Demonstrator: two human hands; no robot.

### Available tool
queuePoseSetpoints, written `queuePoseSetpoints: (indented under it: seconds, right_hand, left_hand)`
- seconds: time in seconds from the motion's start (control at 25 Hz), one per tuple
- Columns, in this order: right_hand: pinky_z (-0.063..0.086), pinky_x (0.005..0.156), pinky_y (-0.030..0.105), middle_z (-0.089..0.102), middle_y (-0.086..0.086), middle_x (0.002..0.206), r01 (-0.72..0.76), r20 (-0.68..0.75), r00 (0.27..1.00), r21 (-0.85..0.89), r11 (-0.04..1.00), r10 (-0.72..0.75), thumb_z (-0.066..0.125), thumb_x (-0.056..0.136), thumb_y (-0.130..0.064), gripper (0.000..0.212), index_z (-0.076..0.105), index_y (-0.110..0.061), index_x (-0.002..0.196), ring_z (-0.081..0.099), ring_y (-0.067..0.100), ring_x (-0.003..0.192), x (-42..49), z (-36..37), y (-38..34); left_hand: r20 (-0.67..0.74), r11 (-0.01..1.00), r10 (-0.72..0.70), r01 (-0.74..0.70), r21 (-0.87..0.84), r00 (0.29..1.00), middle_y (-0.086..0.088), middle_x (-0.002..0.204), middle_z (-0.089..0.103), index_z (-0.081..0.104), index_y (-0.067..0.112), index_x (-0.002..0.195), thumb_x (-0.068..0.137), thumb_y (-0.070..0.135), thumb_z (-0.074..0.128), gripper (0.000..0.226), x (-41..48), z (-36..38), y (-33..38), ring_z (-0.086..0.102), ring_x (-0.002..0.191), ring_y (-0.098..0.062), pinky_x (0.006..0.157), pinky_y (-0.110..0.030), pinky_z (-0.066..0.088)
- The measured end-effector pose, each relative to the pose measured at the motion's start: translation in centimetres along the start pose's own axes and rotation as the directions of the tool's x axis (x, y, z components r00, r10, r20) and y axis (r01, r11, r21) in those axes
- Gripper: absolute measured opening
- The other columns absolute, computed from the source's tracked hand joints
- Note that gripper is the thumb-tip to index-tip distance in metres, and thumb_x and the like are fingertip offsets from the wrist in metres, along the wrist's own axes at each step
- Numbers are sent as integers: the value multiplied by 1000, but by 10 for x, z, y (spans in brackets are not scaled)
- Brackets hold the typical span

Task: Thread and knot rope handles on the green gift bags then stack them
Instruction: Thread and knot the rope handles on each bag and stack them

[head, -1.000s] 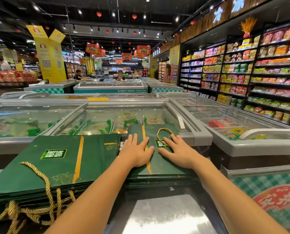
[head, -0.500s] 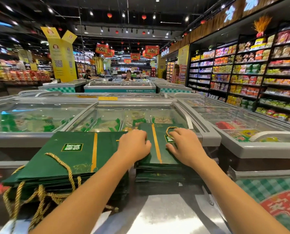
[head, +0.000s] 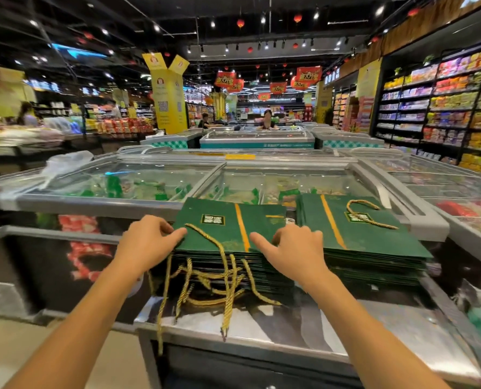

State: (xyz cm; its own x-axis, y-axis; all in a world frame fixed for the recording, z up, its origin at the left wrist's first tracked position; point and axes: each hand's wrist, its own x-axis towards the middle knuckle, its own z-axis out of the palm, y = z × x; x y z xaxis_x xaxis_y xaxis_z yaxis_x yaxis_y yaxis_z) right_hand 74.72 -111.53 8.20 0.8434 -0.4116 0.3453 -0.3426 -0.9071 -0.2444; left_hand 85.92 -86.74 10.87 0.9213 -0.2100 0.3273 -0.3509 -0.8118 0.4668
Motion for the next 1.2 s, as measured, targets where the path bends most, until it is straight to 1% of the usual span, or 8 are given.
queuePoseSetpoints:
  seconds: [0.08, 0.2, 0.32, 0.48, 0.6, 0.72, 1.0, 1.2]
  right_hand:
    - [37, 86, 41, 61, 1, 72, -55, 10, 998, 64, 996, 55, 39, 85, -85, 75, 60, -16, 64, 58, 27, 84, -4, 2, -6]
    - [31, 87, 40, 65, -1, 102, -116, -30, 992, 212, 970, 125, 49, 84, -81, 69, 70, -17, 100, 57, 26, 107, -12, 0, -10]
    - [40, 98, 42, 59, -5, 106, -81, -53, 991, 491, 867, 122, 65, 85, -67, 59, 64, -17, 118, 56, 18, 107, -27, -9, -12]
    - [52, 73, 19, 70, -7, 104, -89, 9, 984, 891, 445, 180, 75, 90, -36, 46, 57, -18, 128, 68, 5, 88, -45, -24, -9]
    - [60, 79, 31, 77, 2, 108, -80, 78, 986, 997, 7, 147, 71, 94, -19, 40, 54, -23, 130, 74, 19, 97, -51, -30, -10]
    - [59, 92, 43, 72, 10, 123, -81, 98, 994, 964, -253, 53, 67, 94, -16, 41, 56, -15, 133, 71, 28, 111, -58, -31, -16]
    - [63, 69, 39, 76, 14, 110, -39, 88, 975, 972, -232, 205, 54, 102, -4, 24, 60, -5, 124, 75, 27, 92, -64, -48, 9]
    - [64, 77, 40, 76, 11, 114, -96, 120, 969, 989, -116, 216, 54, 103, -11, 25, 61, -7, 126, 73, 29, 103, -71, -76, 55]
  left_hand:
    - [-53, 996, 13, -18, -89, 998, -3, 93, 75, 77, 13, 99, 91, 47, 67, 36, -5, 5, -4, 68, 94, -24, 78, -35, 51]
    - [-165, 967, 10, -51, -250, 986, 0, 91, 76, 79, 13, 102, 92, 35, 67, 27, -14, 7, -6, 68, 89, -19, 81, -34, 52]
    - [-240, 886, -33, -82, -456, 970, 2, 96, 75, 76, 13, 111, 94, 27, 66, 25, -29, 3, -4, 68, 91, -13, 89, -39, 56]
    - [-226, 626, -161, -77, -776, 961, -3, 95, 74, 69, 16, 120, 95, 16, 66, 25, -49, 2, 14, 69, 87, -13, 88, -37, 58]
    - [-37, 231, -154, 0, -973, 987, -4, 100, 75, 58, 9, 132, 97, 5, 61, 36, -62, 8, 42, 72, 93, -12, 84, -26, 58]
    - [68, 62, -78, 73, -995, 995, -9, 106, 75, 55, 10, 127, 94, 0, 62, 35, -73, 22, 75, 73, 97, -20, 81, -28, 60]
    - [238, -10, 34, 238, -971, 971, -19, 116, 68, 45, 5, 132, 90, 14, 71, 50, -85, 51, 114, 71, 94, -25, 81, -36, 57]
    - [229, -77, 22, 230, -970, 973, -15, 122, 66, 51, 11, 131, 97, 28, 62, 39, -50, 31, 98, 73, 90, -22, 78, -35, 61]
